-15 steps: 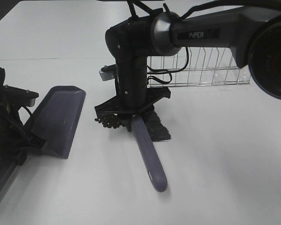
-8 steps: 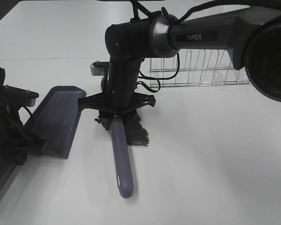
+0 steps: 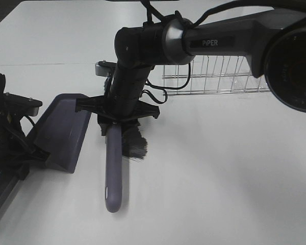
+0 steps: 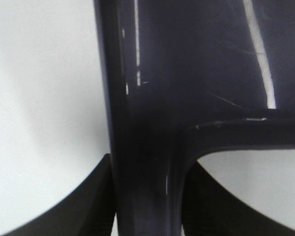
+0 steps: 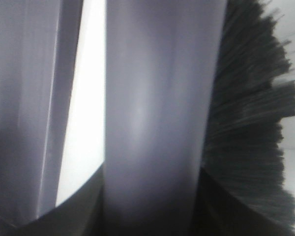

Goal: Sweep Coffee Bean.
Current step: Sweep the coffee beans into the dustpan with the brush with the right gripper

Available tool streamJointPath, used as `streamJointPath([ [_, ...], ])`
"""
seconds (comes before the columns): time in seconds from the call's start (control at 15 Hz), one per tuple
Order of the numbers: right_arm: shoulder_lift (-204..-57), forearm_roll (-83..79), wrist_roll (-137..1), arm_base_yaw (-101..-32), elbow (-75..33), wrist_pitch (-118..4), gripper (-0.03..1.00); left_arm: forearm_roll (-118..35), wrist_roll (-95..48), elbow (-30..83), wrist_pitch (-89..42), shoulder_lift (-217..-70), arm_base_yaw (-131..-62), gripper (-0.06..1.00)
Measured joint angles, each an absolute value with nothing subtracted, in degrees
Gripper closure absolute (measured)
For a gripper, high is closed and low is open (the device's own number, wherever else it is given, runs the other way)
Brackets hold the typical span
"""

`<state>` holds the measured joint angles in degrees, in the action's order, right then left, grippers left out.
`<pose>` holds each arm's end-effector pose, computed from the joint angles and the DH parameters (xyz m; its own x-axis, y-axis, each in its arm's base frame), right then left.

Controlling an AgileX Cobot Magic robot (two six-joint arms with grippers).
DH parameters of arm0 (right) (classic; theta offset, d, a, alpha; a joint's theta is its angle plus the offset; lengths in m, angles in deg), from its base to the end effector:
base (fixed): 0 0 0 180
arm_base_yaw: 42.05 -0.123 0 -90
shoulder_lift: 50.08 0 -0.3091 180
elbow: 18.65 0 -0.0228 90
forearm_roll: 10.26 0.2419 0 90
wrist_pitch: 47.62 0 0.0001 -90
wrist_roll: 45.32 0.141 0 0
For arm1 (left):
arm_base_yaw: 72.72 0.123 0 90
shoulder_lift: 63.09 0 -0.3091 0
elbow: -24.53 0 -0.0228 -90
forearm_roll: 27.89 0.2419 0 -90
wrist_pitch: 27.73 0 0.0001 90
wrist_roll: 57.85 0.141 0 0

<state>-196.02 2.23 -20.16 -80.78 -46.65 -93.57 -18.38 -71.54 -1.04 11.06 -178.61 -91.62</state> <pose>0.3924 0.3428 0.0695 -0.9842 -0.0828 -0.1568 -0.1253 0.9504 0.2847 0.2923 -0.0846 0.0878 -0.9754 0.2195 -0.0201 0.2164 0.9710 0.1019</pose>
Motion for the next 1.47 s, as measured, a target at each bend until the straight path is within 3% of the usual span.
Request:
streamJointPath([
  [0.53,-196.5,11.1,-19.8,-80.8,-46.6,-89.3,0.66,-18.4,-71.5,-1.0,11.1,-178.6,-91.6,0.61],
  [1.07,-197.4,33.4,-30.9,-80.7,-46.6,-85.6,0.66,-18.5,-71.6,-1.0,11.1,-178.6,-91.6,0.61],
  [1.47,-197.4,41.2,-36.7,-80.1,-46.5,-86.3,0.67,-18.5,-71.5,-1.0,10.9,-178.6,-91.6,0.61],
])
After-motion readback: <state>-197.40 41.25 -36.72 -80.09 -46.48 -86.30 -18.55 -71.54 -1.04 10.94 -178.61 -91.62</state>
